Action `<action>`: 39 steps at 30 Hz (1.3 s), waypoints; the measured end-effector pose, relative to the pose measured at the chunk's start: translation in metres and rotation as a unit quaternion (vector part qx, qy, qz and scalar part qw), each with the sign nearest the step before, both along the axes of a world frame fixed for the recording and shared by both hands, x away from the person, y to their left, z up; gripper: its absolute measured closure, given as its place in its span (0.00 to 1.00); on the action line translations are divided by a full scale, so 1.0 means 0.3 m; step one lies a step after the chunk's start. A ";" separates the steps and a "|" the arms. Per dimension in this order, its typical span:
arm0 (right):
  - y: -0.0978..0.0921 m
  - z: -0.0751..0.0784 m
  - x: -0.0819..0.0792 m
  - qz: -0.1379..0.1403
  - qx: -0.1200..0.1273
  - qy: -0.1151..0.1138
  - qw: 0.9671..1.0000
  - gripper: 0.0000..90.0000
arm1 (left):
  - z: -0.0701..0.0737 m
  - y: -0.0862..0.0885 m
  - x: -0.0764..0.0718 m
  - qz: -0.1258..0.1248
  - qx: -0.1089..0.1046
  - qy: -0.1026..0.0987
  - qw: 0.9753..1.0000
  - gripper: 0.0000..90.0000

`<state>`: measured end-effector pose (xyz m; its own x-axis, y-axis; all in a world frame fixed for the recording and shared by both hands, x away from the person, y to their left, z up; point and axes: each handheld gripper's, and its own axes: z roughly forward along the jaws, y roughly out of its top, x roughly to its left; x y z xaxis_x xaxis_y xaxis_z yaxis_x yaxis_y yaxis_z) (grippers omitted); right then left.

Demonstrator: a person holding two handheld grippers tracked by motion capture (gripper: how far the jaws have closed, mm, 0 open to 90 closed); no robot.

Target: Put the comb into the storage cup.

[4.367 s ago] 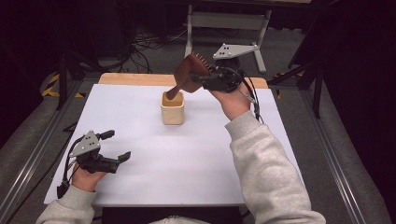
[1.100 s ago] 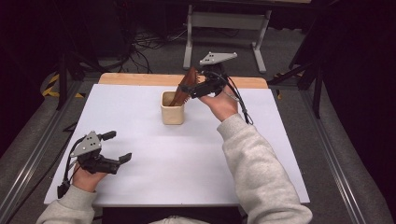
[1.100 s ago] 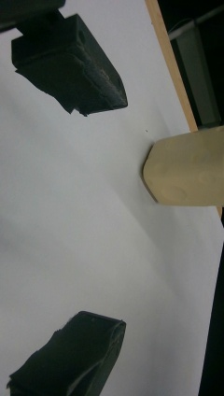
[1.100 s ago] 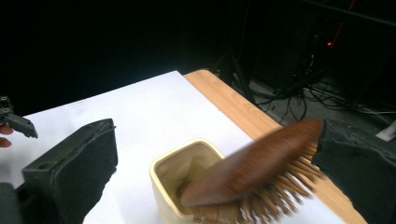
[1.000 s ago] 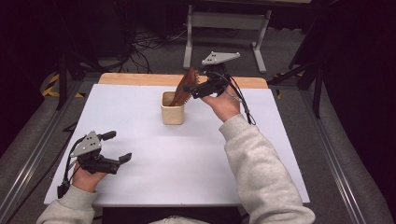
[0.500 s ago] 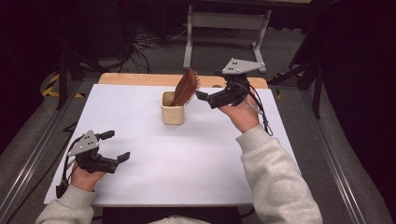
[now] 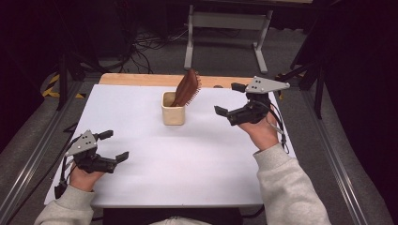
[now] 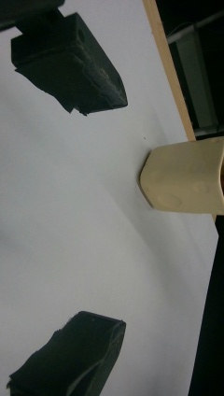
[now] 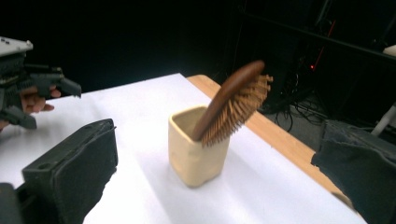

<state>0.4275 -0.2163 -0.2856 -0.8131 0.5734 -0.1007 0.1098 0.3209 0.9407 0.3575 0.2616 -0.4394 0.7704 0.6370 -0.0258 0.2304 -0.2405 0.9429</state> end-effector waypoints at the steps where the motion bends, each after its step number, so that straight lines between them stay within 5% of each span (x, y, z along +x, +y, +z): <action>1: -0.011 -0.010 -0.008 -0.002 -0.002 0.001 1.000 0.00 | 0.001 0.002 0.000 0.000 0.003 -0.001 1.000 0.00; 11: -0.093 -0.116 -0.071 -0.012 -0.002 0.024 1.000 0.00 | 0.003 0.010 -0.002 -0.004 -0.006 -0.004 1.000 0.00; 39: -0.244 -0.421 -0.180 -0.022 0.022 0.033 0.999 0.00 | 0.008 0.025 -0.014 0.008 -0.002 -0.014 1.000 0.01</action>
<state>0.3734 -0.2894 -0.4119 -0.7916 0.6106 -0.0223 0.1845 0.2736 0.9440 0.3533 0.2691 -0.4368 0.7600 0.6498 -0.0063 0.2071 -0.2331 0.9501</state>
